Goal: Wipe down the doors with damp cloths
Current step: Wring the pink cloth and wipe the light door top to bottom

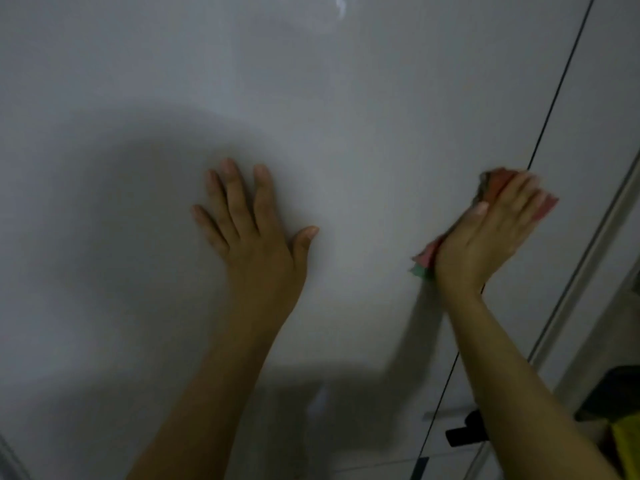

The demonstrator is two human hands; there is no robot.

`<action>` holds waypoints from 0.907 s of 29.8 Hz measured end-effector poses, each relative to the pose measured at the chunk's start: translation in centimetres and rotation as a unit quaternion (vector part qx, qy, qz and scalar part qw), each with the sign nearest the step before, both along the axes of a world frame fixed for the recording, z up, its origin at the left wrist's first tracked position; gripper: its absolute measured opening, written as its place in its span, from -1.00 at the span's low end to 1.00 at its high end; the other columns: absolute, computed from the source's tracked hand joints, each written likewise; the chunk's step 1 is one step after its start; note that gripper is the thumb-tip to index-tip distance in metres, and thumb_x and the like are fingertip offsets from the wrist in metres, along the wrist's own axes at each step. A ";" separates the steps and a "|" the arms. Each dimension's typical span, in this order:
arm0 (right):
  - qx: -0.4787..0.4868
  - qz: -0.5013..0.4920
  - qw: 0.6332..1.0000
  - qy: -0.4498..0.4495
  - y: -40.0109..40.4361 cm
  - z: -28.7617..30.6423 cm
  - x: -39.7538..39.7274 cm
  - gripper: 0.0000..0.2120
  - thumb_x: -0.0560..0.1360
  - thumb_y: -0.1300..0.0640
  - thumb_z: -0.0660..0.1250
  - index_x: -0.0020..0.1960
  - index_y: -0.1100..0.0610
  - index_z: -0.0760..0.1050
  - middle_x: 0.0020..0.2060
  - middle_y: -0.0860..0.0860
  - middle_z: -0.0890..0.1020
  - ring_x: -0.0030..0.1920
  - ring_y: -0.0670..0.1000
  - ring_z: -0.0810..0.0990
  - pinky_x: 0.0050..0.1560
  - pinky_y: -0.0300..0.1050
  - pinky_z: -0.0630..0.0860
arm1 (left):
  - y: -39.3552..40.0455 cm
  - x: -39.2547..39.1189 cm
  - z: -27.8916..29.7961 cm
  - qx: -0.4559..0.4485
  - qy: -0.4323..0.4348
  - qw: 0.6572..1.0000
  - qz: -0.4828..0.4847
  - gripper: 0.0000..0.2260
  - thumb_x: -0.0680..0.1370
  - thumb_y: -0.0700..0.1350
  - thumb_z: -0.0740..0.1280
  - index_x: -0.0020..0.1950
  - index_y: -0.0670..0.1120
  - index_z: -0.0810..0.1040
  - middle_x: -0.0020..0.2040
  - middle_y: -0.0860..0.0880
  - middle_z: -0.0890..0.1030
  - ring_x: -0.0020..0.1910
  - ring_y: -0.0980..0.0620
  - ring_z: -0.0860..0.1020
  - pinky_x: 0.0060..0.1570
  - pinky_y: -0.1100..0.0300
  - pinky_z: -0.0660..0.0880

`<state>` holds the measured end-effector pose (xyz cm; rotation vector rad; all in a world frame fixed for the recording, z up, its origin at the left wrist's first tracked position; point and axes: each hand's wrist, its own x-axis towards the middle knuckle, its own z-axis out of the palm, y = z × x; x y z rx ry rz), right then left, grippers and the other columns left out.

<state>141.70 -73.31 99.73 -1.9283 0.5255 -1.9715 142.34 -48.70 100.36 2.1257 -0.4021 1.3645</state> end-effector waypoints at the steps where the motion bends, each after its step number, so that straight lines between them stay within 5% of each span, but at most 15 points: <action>1: 0.001 0.003 1.000 0.007 1.9 -0.8 0.2 -0.48 0.63 0.04 -0.14 0.52 0.27 0.02 0.50 0.21 0.13 0.51 0.22 0.03 0.49 0.10 -0.12 | -0.2 -0.3 0.1 -0.009 0.011 1.000 -0.007 -0.28 0.52 0.09 0.34 0.49 -0.29 0.15 0.48 -0.41 0.07 0.47 -0.41 0.00 0.40 -0.34 -0.10; 3: -0.140 0.026 0.987 0.079 4.1 -3.2 0.1 -0.49 0.62 0.05 -0.08 0.51 0.24 0.03 0.49 0.15 0.12 0.50 0.19 0.02 0.50 0.10 -0.15 | -1.0 -0.9 0.1 -0.022 0.024 0.999 -0.013 -0.28 0.51 0.01 0.35 0.51 -0.29 0.11 0.49 -0.39 0.02 0.50 -0.35 -0.04 0.42 -0.30 -0.13; 7: -0.464 0.024 0.873 0.146 -2.2 -3.2 -1.4 -0.47 0.60 0.03 0.00 0.54 0.06 0.03 0.52 0.02 0.09 0.52 0.12 0.03 0.48 0.17 -0.03 | -4.0 -2.3 -0.3 0.031 0.017 0.999 -0.031 -0.27 0.51 0.01 0.34 0.53 -0.26 0.08 0.51 -0.34 0.01 0.51 -0.29 -0.05 0.44 -0.21 -0.17; 9: -0.431 0.021 0.893 0.129 -6.2 -1.5 -1.8 -0.48 0.61 0.04 -0.03 0.55 0.05 0.00 0.49 0.10 0.17 0.49 0.19 0.10 0.45 0.23 0.01 | -5.9 -2.7 -0.3 0.057 0.011 0.996 -0.065 -0.26 0.51 0.03 0.36 0.52 -0.26 0.10 0.51 -0.35 0.02 0.51 -0.32 -0.04 0.45 -0.21 -0.13; 13: -0.145 0.008 0.988 0.043 -8.4 -0.3 -1.9 -0.51 0.62 0.10 -0.07 0.50 0.29 0.09 0.46 0.28 0.21 0.48 0.26 0.10 0.47 0.19 -0.02 | -8.6 -2.6 0.0 0.082 0.025 0.995 -0.045 -0.13 0.43 0.21 0.39 0.50 -0.30 0.12 0.48 -0.41 0.07 0.47 -0.41 0.01 0.40 -0.33 -0.04; 16: 0.036 -0.002 0.999 -0.006 -4.3 -1.7 -0.8 -0.48 0.63 0.04 -0.17 0.50 0.30 0.04 0.49 0.23 0.14 0.50 0.27 0.07 0.49 0.17 -0.05 | -9.6 -2.5 0.1 0.077 0.044 0.996 -0.027 0.07 0.30 0.33 0.43 0.50 -0.34 0.06 0.46 -0.45 0.04 0.46 -0.45 -0.01 0.37 -0.35 -0.12; 18: -0.092 0.022 0.994 0.062 -2.8 -4.4 -0.7 -0.49 0.64 0.03 -0.16 0.53 0.21 -0.02 0.51 0.11 0.05 0.51 0.21 0.01 0.49 0.17 -0.09 | -10.1 -2.4 0.2 0.066 0.050 0.996 -0.028 0.14 0.25 0.35 0.44 0.49 -0.36 0.03 0.45 -0.48 0.01 0.45 -0.48 -0.03 0.35 -0.38 -0.14; 20: -0.309 0.034 0.941 0.134 -5.0 -6.1 -1.6 -0.48 0.62 0.04 -0.04 0.55 0.08 -0.04 0.53 -0.02 -0.03 0.52 0.12 -0.02 0.49 0.17 -0.08 | -10.4 -2.4 0.2 0.062 0.051 0.997 -0.021 0.16 0.23 0.35 0.46 0.49 -0.37 0.04 0.45 -0.49 0.02 0.44 -0.48 -0.02 0.35 -0.39 -0.13; 22: -0.411 0.029 0.900 0.142 -9.0 -5.5 -2.6 -0.46 0.60 0.03 -0.01 0.55 0.02 -0.03 0.54 -0.07 -0.04 0.53 0.08 -0.03 0.48 0.16 -0.06 | -10.6 -2.1 0.0 0.063 0.049 0.997 0.000 0.18 0.19 0.37 0.46 0.49 -0.37 0.07 0.45 -0.48 0.06 0.44 -0.48 0.02 0.35 -0.39 -0.09; 24: -0.344 0.029 0.931 0.122 -11.6 -4.4 -3.1 -0.50 0.63 0.02 -0.08 0.54 0.08 -0.01 0.53 0.01 0.03 0.52 0.11 -0.01 0.49 0.15 -0.08 | -10.7 -1.9 -0.1 0.061 0.046 0.997 0.022 0.20 0.16 0.40 0.44 0.49 -0.37 0.09 0.44 -0.48 0.10 0.43 -0.48 0.07 0.35 -0.38 -0.06; 27: -0.062 0.037 0.997 0.039 -11.4 -4.1 -2.8 -0.49 0.63 0.05 -0.13 0.51 0.28 0.03 0.49 0.21 0.13 0.50 0.21 0.05 0.50 0.05 -0.12 | -10.7 -1.8 -0.2 0.071 0.039 0.996 0.038 0.20 0.19 0.46 0.37 0.49 -0.36 0.07 0.44 -0.48 0.10 0.44 -0.47 0.07 0.35 -0.39 -0.05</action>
